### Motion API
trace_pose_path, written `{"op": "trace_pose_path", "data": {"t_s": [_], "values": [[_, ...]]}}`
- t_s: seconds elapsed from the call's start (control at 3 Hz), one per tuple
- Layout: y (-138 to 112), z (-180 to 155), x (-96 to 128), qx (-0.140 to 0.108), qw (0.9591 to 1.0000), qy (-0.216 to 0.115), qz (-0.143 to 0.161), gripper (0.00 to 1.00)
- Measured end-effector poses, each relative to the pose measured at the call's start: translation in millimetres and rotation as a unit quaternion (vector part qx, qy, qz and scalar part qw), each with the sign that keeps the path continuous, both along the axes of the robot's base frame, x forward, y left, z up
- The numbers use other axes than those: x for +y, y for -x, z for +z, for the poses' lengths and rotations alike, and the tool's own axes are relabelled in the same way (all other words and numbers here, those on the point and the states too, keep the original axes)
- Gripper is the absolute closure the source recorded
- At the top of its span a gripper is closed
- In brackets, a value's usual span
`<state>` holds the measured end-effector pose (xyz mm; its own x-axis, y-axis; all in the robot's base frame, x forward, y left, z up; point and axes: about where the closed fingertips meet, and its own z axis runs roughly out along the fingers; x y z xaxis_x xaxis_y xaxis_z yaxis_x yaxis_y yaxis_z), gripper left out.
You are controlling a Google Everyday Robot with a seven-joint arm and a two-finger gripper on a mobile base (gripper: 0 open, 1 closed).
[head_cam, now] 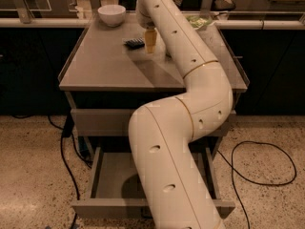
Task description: Place rxbar blueberry into middle drawer
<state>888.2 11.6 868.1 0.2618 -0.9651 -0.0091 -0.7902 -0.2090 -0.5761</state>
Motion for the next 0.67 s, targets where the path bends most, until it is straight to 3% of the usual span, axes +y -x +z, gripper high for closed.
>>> {"op": "trace_pose_path", "data": {"t_s": [0.67], "values": [[-11.5, 1.3, 9.6, -0.022, 0.9997, -0.003, 0.005, 0.0]]}}
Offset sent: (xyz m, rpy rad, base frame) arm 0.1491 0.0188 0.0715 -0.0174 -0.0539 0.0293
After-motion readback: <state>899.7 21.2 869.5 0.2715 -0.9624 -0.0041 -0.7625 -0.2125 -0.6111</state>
